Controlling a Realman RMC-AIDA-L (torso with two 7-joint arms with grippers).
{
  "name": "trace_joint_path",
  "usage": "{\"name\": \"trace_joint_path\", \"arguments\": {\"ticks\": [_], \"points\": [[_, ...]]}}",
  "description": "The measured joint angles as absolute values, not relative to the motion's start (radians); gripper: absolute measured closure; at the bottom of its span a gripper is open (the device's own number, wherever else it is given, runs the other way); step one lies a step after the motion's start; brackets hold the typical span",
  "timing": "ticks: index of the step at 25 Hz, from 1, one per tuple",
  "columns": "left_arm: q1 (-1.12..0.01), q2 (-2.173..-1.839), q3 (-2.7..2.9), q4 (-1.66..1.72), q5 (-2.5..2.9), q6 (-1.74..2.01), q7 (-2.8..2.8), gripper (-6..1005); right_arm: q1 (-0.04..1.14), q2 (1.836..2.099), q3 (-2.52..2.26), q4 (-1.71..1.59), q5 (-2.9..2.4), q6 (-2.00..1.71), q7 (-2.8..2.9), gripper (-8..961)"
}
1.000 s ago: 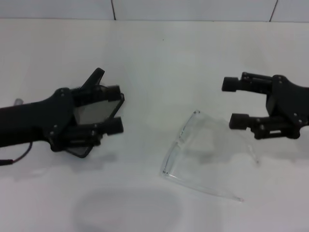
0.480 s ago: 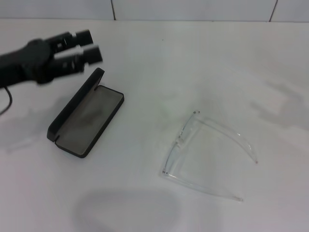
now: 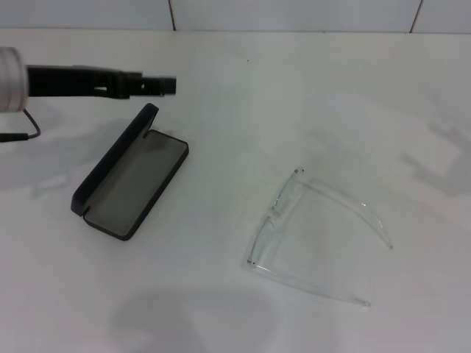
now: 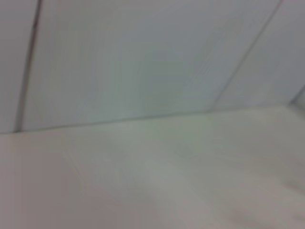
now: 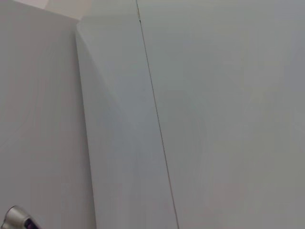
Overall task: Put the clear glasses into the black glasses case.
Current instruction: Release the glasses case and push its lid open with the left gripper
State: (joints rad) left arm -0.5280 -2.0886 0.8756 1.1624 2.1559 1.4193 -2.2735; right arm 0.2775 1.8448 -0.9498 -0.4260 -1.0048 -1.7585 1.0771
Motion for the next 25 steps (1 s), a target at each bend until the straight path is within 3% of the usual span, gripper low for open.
{"name": "trace_joint_path", "arguments": {"ticks": [10, 20, 25], "points": [[-0.489, -2.088, 1.313, 1.578, 2.599, 1.395, -2.763, 192, 0.286, 1.85, -0.949, -0.427, -1.005, -1.748, 1.036, 106], [-0.514, -2.088, 1.343, 1.508, 2.699, 1.442, -2.808, 201, 0.29, 1.852, -0.948, -0.423, -1.006, -1.747, 1.017, 108], [-0.524, -2.088, 1.343, 1.458, 2.68, 1.442, -2.777, 266, 0.291, 1.853, -0.948, -0.422, -1.006, -1.747, 1.014, 109]]}}
